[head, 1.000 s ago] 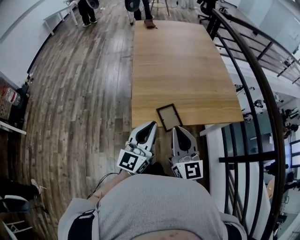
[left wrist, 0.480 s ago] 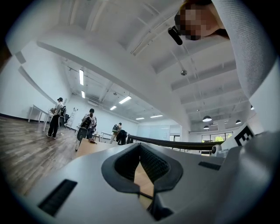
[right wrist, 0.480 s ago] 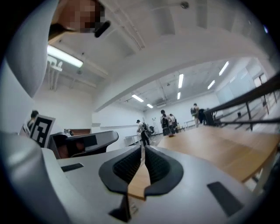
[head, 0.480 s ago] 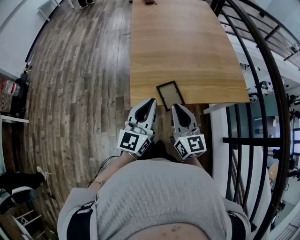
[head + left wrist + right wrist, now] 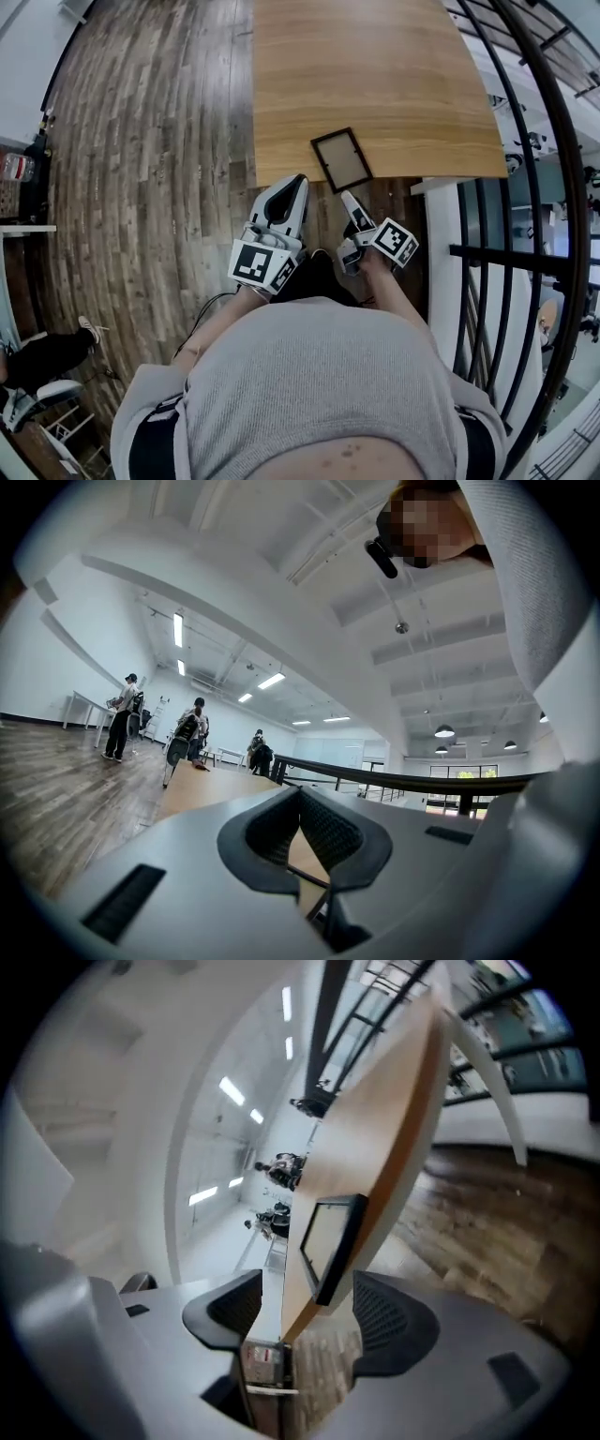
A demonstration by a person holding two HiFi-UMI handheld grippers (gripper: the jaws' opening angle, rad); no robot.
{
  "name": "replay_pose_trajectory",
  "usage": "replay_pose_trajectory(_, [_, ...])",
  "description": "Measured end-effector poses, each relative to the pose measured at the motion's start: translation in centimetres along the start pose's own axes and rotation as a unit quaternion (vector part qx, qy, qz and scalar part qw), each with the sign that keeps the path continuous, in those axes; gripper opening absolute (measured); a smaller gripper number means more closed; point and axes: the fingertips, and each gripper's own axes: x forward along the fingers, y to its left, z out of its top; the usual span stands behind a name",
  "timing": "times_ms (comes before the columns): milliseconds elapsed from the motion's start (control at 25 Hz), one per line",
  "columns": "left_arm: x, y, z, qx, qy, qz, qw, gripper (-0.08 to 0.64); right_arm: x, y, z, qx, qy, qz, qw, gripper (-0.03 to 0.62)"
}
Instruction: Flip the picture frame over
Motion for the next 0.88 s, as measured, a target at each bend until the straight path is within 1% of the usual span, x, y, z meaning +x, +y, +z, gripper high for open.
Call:
replay_pose_trajectory(40, [-0.1,-0.1,-0.1,0.000,0.001,-0.001,1.0000,0.006,0.4,-1.1,0.2,0.036,-0.008,-0.002,0.999,0.288])
replay_pose_trajectory(120, [-0.4,0.1,-0.1,0.002,0.005,-0.001,1.0000,0.006,1.3,-2.7,0.5,0.084,-0.024,-0.006,0.996,0.288])
replay_pose_trajectory(200, [-0.8,0.5,-0.1,0.002,0.007,0.002,1.0000,0.006,2.6,-3.3,0.6,0.105,-0.024,-0.002,0.994,0.288])
replay_pose_trajectory(320, [-1.3,1.1,-0.3,-0.002,0.010,0.009,0.9999,0.006,4.4,-3.1,0.4,0.122,-0.004,0.022,0.992,0.287])
replay_pose_trajectory(360, [-1.4,1.2,-0.3,-0.003,0.011,0.010,0.9999,0.006,4.7,-3.0,0.4,0.132,-0.006,0.029,0.991,0.285])
replay_pose_trajectory(440, [-1.7,1.3,-0.3,-0.004,0.012,0.012,0.9998,0.006,4.9,-3.1,0.7,0.149,-0.025,0.034,0.988,0.280])
replay_pose_trajectory(480, [-1.9,1.2,-0.3,-0.004,0.013,0.013,0.9998,0.006,4.7,-3.2,0.9,0.152,-0.038,0.032,0.987,0.240])
replay_pose_trajectory(520, [-1.9,1.2,-0.3,-0.004,0.013,0.013,0.9998,0.006,4.4,-3.4,1.1,0.152,-0.051,0.030,0.987,0.124])
replay_pose_trajectory(560, [-2.0,1.2,-0.3,-0.004,0.014,0.014,0.9998,0.006,4.1,-3.5,1.2,0.153,-0.062,0.030,0.986,0.089])
replay_pose_trajectory(640, [-2.1,1.4,-0.3,-0.004,0.014,0.014,0.9998,0.006,3.7,-3.6,1.1,0.159,-0.074,0.033,0.984,0.087])
replay_pose_trajectory(760, [-2.0,1.6,-0.2,-0.005,0.012,0.012,0.9998,0.006,2.9,-3.7,0.8,0.156,-0.081,0.026,0.984,0.087])
replay_pose_trajectory(880, [-1.4,1.2,-0.1,-0.005,0.009,0.008,0.9999,0.006,1.6,-3.1,1.4,0.130,-0.095,0.021,0.987,0.087])
